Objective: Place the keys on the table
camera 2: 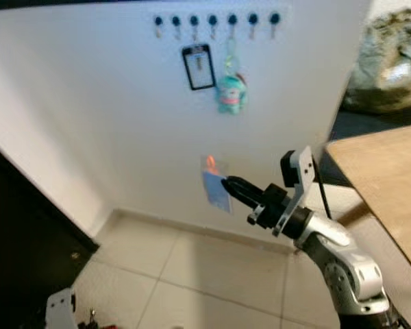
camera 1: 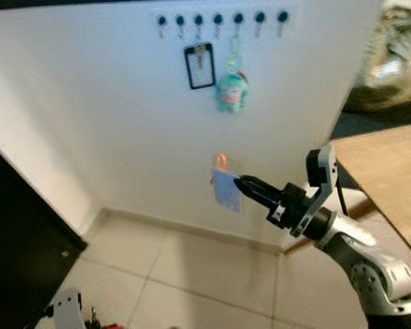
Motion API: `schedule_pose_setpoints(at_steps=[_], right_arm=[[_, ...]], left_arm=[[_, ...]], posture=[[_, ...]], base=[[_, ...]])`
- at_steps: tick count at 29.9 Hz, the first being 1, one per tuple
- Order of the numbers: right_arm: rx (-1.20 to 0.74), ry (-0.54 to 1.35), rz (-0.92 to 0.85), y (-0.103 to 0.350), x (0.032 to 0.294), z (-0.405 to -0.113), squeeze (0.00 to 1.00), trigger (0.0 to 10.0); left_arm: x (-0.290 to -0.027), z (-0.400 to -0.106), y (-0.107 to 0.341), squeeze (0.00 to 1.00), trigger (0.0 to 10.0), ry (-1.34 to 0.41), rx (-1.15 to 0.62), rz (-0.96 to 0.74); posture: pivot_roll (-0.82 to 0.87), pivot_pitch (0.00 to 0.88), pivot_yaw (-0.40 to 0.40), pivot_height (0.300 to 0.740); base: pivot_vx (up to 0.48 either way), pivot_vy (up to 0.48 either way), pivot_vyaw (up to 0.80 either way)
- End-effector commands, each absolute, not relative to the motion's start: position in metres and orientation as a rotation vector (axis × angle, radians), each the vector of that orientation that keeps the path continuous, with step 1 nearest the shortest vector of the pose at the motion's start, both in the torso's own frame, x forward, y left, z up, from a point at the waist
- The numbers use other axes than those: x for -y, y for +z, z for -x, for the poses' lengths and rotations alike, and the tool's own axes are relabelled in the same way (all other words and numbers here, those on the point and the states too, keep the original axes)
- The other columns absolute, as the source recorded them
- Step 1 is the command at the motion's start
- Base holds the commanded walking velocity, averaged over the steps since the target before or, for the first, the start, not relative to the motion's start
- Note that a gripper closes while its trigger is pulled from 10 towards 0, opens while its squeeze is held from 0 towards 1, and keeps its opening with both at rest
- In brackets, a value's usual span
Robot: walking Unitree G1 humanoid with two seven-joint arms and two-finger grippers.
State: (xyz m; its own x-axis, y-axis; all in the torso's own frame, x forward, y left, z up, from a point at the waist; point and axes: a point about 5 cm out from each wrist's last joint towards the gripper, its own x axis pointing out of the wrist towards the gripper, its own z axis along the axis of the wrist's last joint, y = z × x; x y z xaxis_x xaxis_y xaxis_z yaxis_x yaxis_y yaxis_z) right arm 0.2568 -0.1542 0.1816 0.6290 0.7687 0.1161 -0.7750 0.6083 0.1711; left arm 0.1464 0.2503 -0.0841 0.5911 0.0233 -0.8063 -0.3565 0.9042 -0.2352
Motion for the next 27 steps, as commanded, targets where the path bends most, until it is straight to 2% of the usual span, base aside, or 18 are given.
schedule_pose_setpoints(at_steps=[1, 19, 22, 25, 27], right_arm=[[0.037, 0.878, -0.215, 0.182, 0.155, -0.258, 0.0, 10.0], [0.075, 0.666, -0.212, 0.189, 0.18, -0.278, 0.0, 10.0], [0.067, 0.625, -0.201, 0.188, 0.185, -0.281, 0.0, 10.0], [0.062, 0.612, -0.197, 0.187, 0.187, -0.282, 0.0, 10.0], [0.06, 0.604, -0.193, 0.187, 0.189, -0.283, 0.0, 10.0]], left_arm=[[-0.259, -0.154, -0.078, 0.0, 10.0, 0.235, -0.875, 0.375], [-0.292, -0.227, -0.021, 0.0, 10.0, 0.204, -0.544, 0.298], [-0.303, -0.247, 0.005, 0.0, 10.0, 0.128, -0.4, 0.269], [-0.308, -0.253, 0.017, 0.0, 10.0, 0.088, -0.33, 0.274], [-0.314, -0.261, 0.036, 0.0, 10.0, 0.004, -0.216, 0.292]], posture=[[-0.17, 0.063, 0.102, 0.74], [-0.17, 0.076, 0.1, 0.74], [-0.16, 0.079, 0.101, 0.74], [-0.16, 0.079, 0.101, 0.74], [-0.16, 0.079, 0.101, 0.74]], base=[[0.0, 0.0, -0.79], [0.0, 0.0, -0.79], [0.0, 0.0, -0.79], [0.0, 0.0, -0.79], [0.0, 0.0, -0.79]])
